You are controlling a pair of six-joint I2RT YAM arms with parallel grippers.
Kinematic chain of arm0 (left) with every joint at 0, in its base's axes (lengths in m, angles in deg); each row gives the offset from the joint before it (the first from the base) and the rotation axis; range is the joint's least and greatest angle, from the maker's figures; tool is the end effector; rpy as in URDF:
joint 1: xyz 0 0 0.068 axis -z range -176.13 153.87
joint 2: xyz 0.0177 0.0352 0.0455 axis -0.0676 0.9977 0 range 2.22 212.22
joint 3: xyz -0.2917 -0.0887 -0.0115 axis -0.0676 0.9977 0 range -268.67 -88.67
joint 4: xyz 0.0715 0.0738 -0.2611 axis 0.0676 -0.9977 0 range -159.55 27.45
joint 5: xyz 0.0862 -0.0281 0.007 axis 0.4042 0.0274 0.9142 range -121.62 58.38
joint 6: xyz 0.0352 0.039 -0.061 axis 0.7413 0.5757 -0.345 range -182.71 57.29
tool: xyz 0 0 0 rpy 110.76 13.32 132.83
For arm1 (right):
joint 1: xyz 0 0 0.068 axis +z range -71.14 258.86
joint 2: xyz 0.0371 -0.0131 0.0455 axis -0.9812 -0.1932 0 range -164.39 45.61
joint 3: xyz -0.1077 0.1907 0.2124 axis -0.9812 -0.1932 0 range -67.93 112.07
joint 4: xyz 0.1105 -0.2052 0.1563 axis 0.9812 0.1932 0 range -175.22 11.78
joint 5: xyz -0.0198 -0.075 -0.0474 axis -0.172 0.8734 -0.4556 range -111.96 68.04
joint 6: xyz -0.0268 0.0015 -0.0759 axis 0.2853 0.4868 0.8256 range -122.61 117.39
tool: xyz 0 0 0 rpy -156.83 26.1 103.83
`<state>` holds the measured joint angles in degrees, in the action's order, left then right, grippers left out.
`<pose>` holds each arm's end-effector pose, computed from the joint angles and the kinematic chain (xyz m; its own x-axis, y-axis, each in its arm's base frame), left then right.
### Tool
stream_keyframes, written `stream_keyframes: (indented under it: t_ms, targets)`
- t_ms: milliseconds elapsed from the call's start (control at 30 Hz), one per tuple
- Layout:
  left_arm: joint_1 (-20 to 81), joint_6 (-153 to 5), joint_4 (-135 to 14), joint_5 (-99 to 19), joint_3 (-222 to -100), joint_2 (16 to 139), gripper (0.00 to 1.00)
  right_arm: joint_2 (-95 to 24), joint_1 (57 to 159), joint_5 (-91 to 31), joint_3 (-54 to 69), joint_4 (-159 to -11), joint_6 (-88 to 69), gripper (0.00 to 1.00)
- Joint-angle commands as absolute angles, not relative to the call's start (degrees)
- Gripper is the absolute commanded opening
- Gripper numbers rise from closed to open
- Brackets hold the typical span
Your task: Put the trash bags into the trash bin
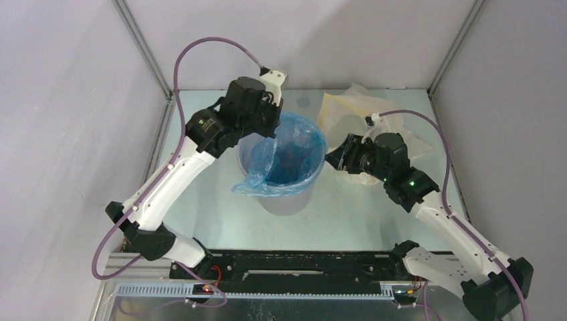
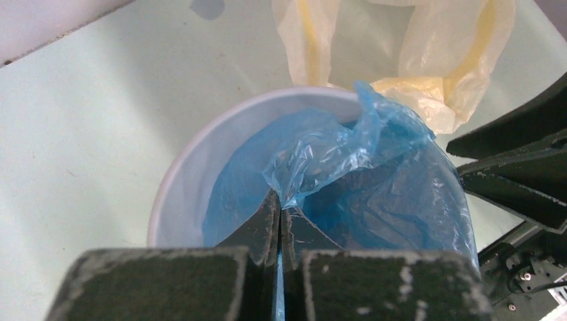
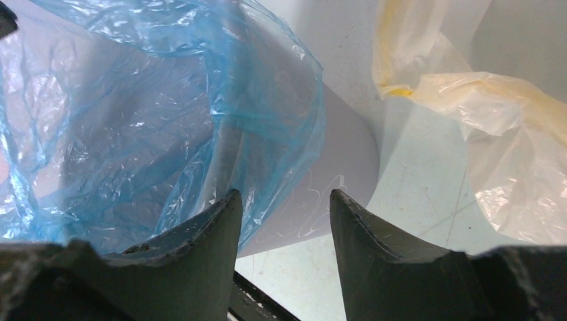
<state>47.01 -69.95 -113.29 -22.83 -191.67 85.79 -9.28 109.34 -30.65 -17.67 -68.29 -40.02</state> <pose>0.2548 -0.2239 0.4795 -0.4494 0.2504 -0.8575 0.5279 0.8488 -0.0288 0.2112 0.1364 0.3426 -0.6297 0.3262 -0.7050 -0.3020 0.7333 0.6091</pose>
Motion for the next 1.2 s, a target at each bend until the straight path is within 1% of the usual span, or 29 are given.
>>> stream_keyframes:
  t_ms: [0,133,333,433,567,700,767,800,833,900,967,1033,1100,1133,1167]
  targets:
    - [43.3,-67.4,-113.9,-27.3,-194.6,87.3,0.00,-11.4,109.1,-32.9,-17.6,-72.6,-41.2,0.54]
    - [40.1,-67.7,-113.3,-31.0,-194.8,88.0,0.00,-13.7,108.9,-33.6,-17.6,-73.2,-40.7,0.54]
    - [36.8,-67.8,-112.4,-31.2,-193.5,87.9,0.00,-16.7,108.7,-35.6,-17.6,-74.6,-40.2,0.51]
    - [34.9,-68.0,-111.8,-32.9,-192.4,87.4,0.04,-17.4,108.7,-35.5,-17.6,-74.2,-39.6,0.50]
    - [32.0,-68.4,-109.8,-34.2,-190.4,86.2,0.08,-17.1,108.6,-34.6,-17.6,-73.5,-38.4,0.42]
    - [30.1,-68.6,-109.1,-31.9,-189.7,86.6,0.14,-16.4,108.5,-34.1,-17.6,-72.8,-37.7,0.39]
    - [29.4,-69.0,-109.1,-29.0,-189.6,87.0,0.20,-16.1,108.5,-33.8,-17.6,-72.2,-37.3,0.39]
    - [29.1,-69.3,-109.1,-27.4,-189.6,87.2,0.24,-16.0,108.5,-33.7,-17.6,-72.0,-37.1,0.39]
    - [28.9,-69.9,-108.7,-25.4,-189.6,87.3,0.32,-15.9,108.4,-33.7,-17.6,-71.8,-37.0,0.39]
    - [28.7,-71.0,-106.5,-20.9,-189.1,87.0,0.52,-15.8,108.4,-33.7,-17.6,-71.5,-36.8,0.39]
    - [28.7,-71.1,-104.1,-18.7,-188.7,86.5,0.65,-15.8,108.4,-33.9,-17.6,-71.5,-36.8,0.39]
    - [28.6,-71.1,-103.1,-17.1,-189.2,86.6,0.73,-15.7,108.4,-34.2,-17.6,-71.7,-37.0,0.39]
    - [28.5,-70.9,-103.0,-17.6,-190.4,87.1,0.78,-15.4,108.4,-34.4,-17.6,-71.7,-37.0,0.39]
    - [28.3,-71.4,-102.9,-19.7,-190.7,87.2,0.81,-15.1,108.4,-34.3,-17.6,-71.6,-37.1,0.40]
    - [27.7,-72.4,-102.7,-23.6,-190.8,87.3,0.81,-14.8,108.4,-34.2,-17.6,-71.6,-36.8,0.41]
